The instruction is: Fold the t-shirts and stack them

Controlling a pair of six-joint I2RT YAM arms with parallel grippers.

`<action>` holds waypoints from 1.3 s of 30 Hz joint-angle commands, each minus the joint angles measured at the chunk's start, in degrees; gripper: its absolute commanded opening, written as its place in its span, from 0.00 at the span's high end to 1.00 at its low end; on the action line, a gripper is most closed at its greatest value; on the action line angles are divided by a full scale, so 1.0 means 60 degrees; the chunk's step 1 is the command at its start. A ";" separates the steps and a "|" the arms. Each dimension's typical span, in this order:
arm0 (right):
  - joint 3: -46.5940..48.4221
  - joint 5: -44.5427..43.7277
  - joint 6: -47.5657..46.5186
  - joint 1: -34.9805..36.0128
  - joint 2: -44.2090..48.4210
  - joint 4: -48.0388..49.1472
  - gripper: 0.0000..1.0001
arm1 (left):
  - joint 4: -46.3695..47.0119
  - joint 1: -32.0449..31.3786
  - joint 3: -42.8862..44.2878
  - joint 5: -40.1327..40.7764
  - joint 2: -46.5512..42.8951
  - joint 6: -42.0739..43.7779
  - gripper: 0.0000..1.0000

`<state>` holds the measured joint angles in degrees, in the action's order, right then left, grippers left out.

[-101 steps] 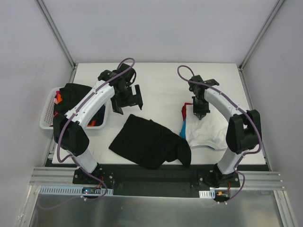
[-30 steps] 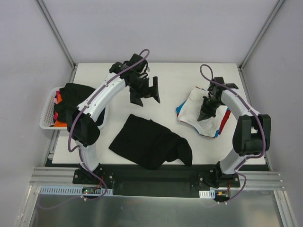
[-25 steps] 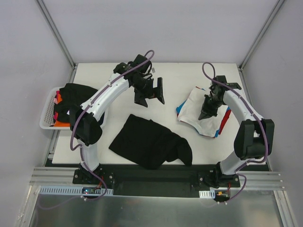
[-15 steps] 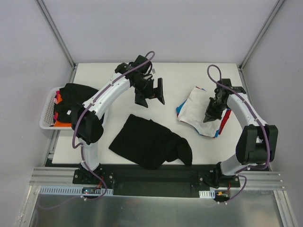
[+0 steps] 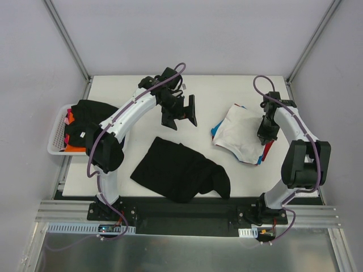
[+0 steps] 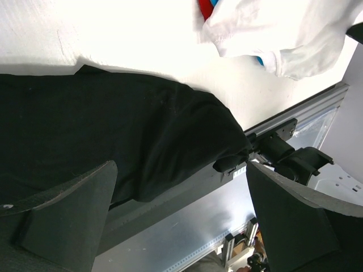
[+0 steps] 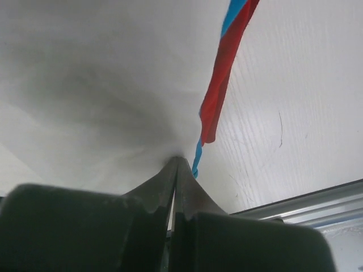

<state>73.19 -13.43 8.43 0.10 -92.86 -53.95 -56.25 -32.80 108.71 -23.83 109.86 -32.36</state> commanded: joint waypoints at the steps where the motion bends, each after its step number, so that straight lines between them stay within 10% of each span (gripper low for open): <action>1: -0.0083 0.0538 0.0016 0.0028 -0.0270 0.0393 0.99 | -0.0161 0.0046 0.0134 -0.0144 -0.0103 0.0193 0.01; 39: 0.4033 0.2003 0.0193 -0.2140 -0.3759 -0.0032 0.99 | -0.0938 0.0324 0.0135 0.0266 -0.0264 0.0442 0.01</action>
<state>94.83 -2.81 10.22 -12.45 -116.46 -54.41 -60.03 -31.40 108.95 -23.31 110.19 -30.59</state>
